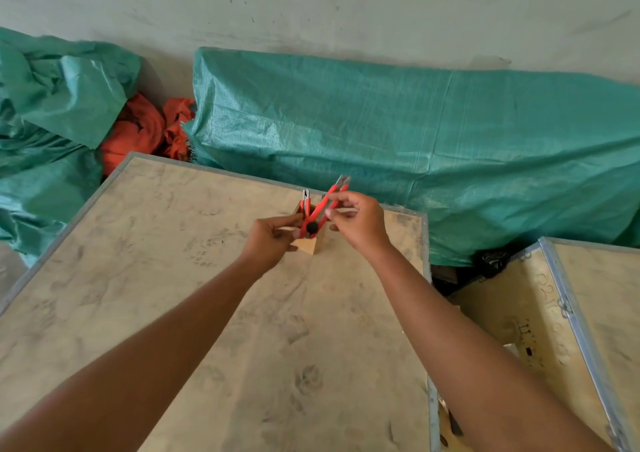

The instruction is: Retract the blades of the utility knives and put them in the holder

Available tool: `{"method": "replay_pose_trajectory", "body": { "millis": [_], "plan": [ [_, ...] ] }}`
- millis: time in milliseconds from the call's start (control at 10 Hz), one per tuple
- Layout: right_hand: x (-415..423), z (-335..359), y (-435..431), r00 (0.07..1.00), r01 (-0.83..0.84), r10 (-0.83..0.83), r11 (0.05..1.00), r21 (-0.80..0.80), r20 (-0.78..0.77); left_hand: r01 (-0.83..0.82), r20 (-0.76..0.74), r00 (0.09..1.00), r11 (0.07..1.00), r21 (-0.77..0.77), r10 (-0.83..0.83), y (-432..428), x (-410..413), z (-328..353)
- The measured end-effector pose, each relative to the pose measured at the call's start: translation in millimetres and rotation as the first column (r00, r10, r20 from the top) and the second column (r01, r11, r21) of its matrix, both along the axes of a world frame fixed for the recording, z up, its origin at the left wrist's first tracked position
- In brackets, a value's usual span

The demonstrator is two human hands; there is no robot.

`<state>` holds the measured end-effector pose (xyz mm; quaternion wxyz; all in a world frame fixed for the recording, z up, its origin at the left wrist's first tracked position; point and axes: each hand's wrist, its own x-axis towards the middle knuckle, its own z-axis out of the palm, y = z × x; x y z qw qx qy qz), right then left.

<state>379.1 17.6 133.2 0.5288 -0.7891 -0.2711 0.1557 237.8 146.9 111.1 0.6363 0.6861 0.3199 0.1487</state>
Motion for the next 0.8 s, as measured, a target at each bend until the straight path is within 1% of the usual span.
{"method": "replay_pose_trajectory", "body": {
  "millis": [100,200,300,400,500,600,700,800],
  "plan": [
    [16,-14,21,0.997,0.073,-0.073,0.997,-0.017,0.029,-0.005,-0.106,0.994,0.975,0.22,0.029,21,21,-10],
    [20,-28,35,0.989,0.126,-0.121,0.99,-0.067,0.084,0.019,-0.228,0.972,0.939,0.343,0.063,32,36,-24],
    [20,-45,43,0.981,0.128,-0.108,0.985,-0.117,0.16,0.088,-0.344,0.939,0.946,0.311,0.026,37,45,-40],
    [14,-61,44,0.984,0.081,-0.047,0.977,-0.199,0.17,0.137,-0.413,0.91,0.963,0.232,-0.03,38,48,-53],
    [8,-73,42,0.983,0.025,0.023,0.967,-0.252,0.183,0.141,-0.409,0.912,0.958,0.251,-0.027,37,50,-59],
    [6,-74,40,0.977,0.012,0.051,0.956,-0.293,0.207,0.141,-0.429,0.903,0.959,0.247,-0.022,35,51,-56],
    [5,-72,37,0.982,0.006,0.048,0.96,-0.281,0.185,0.135,-0.409,0.912,0.96,0.244,-0.024,34,52,-55],
    [4,-70,34,0.987,0.03,0.011,0.97,-0.242,0.162,0.113,-0.39,0.921,0.965,0.237,-0.012,31,50,-51]
  ]
}}
